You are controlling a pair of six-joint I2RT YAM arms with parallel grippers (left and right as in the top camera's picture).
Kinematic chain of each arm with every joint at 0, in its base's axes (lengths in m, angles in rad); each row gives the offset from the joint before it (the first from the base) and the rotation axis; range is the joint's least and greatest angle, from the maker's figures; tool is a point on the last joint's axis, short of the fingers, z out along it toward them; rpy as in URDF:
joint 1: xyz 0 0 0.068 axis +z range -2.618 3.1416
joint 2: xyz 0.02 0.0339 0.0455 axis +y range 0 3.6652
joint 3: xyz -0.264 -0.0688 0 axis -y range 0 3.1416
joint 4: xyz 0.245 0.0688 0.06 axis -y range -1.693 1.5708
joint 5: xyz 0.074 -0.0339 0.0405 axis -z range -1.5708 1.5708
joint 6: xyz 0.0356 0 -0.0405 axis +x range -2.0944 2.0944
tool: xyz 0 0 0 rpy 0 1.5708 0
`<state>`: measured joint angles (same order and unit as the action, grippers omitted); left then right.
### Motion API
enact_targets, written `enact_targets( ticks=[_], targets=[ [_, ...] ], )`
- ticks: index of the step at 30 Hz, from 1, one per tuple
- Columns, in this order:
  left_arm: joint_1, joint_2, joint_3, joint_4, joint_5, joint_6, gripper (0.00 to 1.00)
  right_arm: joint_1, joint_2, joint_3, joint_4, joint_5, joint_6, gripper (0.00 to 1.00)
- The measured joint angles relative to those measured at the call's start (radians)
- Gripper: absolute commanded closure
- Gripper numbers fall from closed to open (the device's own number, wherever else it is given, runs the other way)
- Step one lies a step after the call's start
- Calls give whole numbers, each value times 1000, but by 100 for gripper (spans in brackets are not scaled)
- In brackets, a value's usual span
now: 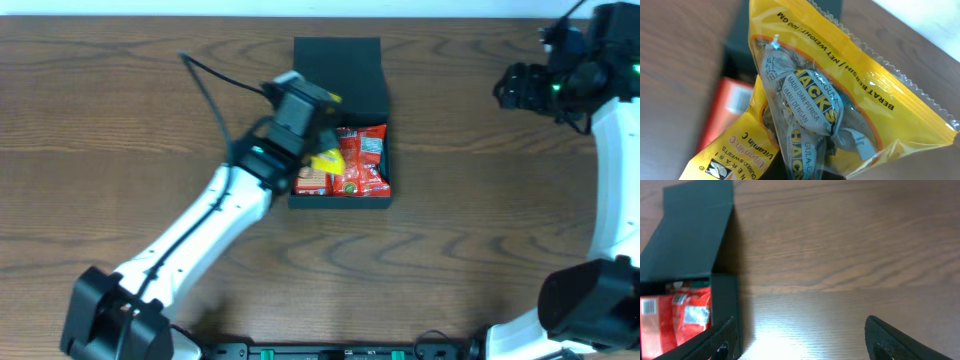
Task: Pack container
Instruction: 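Carry the yellow packet with the left gripper into the black box, then release the yellow packet and pull the left arm back to rest, then reach the right gripper down onto the yellow packet in the box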
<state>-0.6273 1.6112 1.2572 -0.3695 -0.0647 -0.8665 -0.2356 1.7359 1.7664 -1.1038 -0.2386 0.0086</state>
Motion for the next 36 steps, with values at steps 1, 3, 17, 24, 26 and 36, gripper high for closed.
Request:
enact_targets(
  ticks=[1,3,17,24,26,36],
  targets=[
    [-28,13,0,1,-2,-40,94,-18,0,0,0,0,8,20],
    [-52,32,0,2,2,-82,94,-36,0,0,1,0,14,20],
    [-68,143,103,7,74,-40,5,-47,0,0,-13,-32,40,83],
    [99,-43,134,-206,11,14,5,-35,7,0,-10,-156,23,98],
    [192,-130,138,-242,-5,35,5,-9,30,0,5,-254,3,99],
    [611,-314,158,-472,-24,119,5,274,317,1,259,-781,-55,99]
  ],
)
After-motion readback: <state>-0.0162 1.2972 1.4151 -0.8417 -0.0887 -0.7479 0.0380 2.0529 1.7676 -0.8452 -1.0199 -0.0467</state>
